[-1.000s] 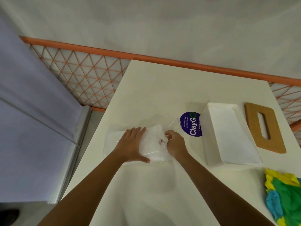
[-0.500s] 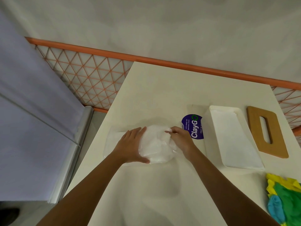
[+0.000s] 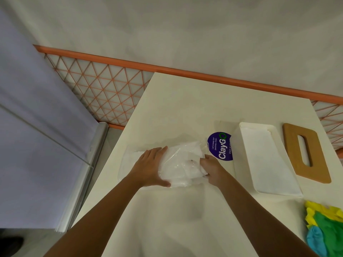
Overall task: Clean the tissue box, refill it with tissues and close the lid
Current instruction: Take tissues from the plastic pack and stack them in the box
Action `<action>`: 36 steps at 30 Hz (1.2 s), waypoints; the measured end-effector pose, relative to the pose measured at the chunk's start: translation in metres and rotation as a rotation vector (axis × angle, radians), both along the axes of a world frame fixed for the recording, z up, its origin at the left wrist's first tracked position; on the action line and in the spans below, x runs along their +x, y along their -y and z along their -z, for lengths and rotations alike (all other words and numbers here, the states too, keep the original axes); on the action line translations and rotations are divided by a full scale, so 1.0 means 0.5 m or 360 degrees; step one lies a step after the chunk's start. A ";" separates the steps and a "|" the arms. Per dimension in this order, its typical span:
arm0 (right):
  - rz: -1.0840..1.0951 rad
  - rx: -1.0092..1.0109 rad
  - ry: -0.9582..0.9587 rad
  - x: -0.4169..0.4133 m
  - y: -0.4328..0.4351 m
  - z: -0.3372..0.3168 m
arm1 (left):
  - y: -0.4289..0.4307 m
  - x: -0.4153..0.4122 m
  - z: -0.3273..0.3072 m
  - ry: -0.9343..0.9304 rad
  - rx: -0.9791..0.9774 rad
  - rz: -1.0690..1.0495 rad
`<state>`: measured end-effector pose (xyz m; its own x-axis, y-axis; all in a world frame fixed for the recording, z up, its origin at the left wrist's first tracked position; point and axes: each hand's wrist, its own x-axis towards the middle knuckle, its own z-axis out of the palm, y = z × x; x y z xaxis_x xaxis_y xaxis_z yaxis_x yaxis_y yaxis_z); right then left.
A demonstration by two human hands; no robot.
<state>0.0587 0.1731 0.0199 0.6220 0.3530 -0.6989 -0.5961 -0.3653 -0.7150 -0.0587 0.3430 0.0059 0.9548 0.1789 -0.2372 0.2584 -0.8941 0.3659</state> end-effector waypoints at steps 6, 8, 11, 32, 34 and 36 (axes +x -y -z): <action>-0.0025 -0.0001 0.0119 0.019 0.004 -0.009 | -0.005 -0.003 0.007 0.0034 -0.0028 -0.0015; 0.0140 -0.0031 0.0216 0.029 0.009 -0.011 | -0.008 -0.004 0.010 0.0045 -0.0017 -0.0010; 0.0133 -0.0051 0.0185 0.029 0.019 -0.004 | -0.009 -0.004 0.011 0.0026 0.0006 0.0009; 0.0043 -0.0028 0.0659 0.078 0.139 -0.135 | -0.002 0.003 -0.034 -0.0103 -0.0078 -0.0015; 0.0066 -0.0043 0.0730 0.081 0.159 -0.159 | 0.015 0.014 -0.058 -0.0035 -0.0205 -0.0120; 0.0076 -0.0035 0.0785 0.082 0.178 -0.190 | 0.036 0.031 -0.084 0.0074 -0.0393 -0.0238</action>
<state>0.0999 0.0840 0.1148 0.8957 0.3042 -0.3243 -0.2053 -0.3640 -0.9085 -0.0431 0.3248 0.0481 0.9331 0.2611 -0.2474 0.3586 -0.7298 0.5821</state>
